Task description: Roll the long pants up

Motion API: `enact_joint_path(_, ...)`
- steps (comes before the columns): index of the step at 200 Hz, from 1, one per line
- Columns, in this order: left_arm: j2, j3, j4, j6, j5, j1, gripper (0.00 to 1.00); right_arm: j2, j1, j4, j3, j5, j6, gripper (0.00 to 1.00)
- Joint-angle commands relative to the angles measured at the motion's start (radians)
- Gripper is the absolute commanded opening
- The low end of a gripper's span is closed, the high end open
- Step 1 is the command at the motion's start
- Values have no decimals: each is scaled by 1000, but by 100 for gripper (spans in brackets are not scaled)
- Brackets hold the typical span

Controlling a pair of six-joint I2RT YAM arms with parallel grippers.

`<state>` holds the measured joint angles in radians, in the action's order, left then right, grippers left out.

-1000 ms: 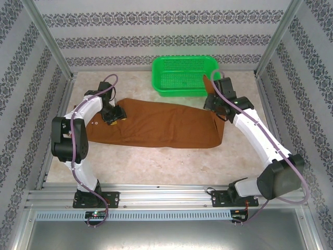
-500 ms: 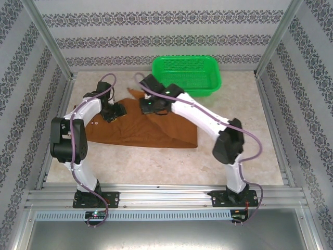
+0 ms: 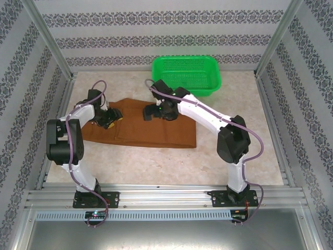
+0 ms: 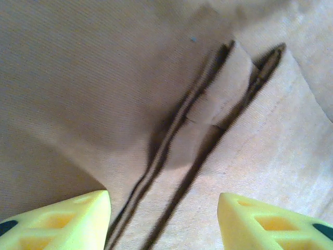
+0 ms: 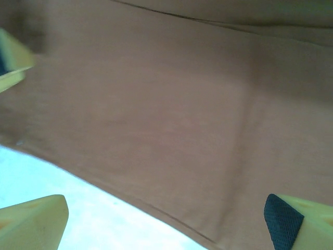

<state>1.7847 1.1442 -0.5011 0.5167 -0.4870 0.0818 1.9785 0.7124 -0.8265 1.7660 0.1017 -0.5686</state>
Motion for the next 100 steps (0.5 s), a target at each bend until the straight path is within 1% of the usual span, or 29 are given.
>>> enact_joint_path(1,14,10,57,-22,-64,-22,57,-47,-2,55,-63,-2,-26,98)
enact_joint_path(23,67,34,39,-36,-68,-32,55,-39,-15,73,-85,6,-29,98)
enact_joint_path(40,80,43,37,-45,-98,-47,54,-30,-19,79,-90,4,-31,98)
enact_joint_path(63,94,60,11,-68,-86,-71,50,-11,-32,91,-90,26,-40,98)
enact_joint_path(71,100,64,-1,-80,-76,-77,43,-5,-34,98,-91,34,-41,98)
enact_joint_path(79,106,63,1,-88,-85,-80,31,2,-39,98,-87,39,-41,98)
enact_joint_path(89,108,56,14,-88,-109,-82,9,6,-44,94,-86,33,-42,98)
enact_joint_path(92,106,52,20,-87,-118,-82,0,6,-45,95,-88,31,-42,98)
enact_joint_path(100,99,40,41,-86,-140,-82,0,6,-50,98,-93,32,-46,98)
